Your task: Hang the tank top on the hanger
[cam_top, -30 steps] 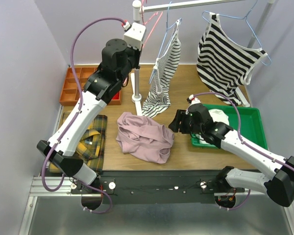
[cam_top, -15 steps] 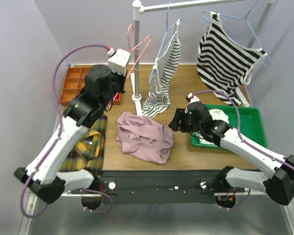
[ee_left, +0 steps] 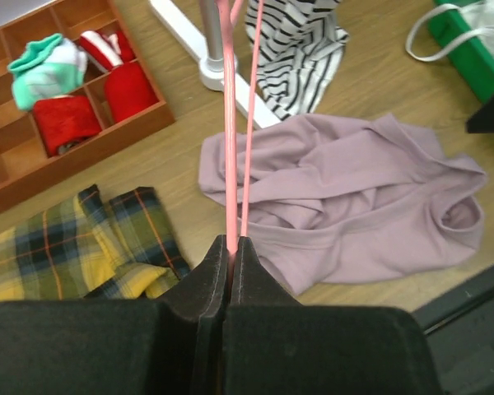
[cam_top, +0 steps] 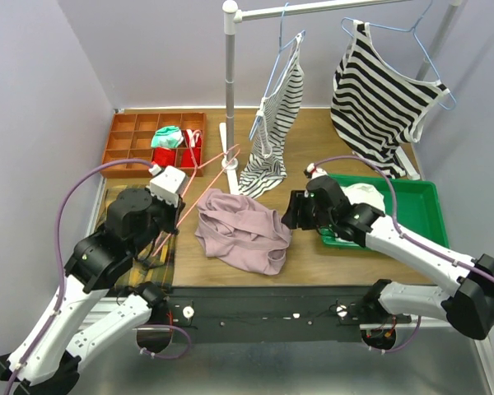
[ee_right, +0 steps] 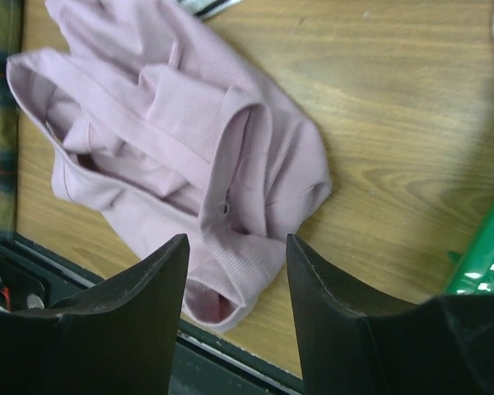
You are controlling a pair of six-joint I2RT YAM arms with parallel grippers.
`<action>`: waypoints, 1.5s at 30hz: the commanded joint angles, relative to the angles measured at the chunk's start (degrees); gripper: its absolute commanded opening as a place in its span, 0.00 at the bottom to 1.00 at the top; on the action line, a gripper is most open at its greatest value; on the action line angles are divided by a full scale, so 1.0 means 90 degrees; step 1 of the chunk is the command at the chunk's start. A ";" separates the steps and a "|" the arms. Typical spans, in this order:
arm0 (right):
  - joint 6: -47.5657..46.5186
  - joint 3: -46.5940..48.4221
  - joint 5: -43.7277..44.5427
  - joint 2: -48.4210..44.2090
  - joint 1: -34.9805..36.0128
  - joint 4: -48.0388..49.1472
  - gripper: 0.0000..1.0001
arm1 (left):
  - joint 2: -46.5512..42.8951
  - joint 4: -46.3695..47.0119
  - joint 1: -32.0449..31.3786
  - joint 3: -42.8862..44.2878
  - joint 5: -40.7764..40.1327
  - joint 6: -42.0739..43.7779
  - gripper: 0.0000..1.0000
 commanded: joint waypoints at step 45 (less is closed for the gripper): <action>0.0224 0.0056 -0.1219 -0.0018 -0.1204 0.0285 0.01 | 0.0736 -0.1461 -0.2481 0.0713 0.1229 0.0124 0.00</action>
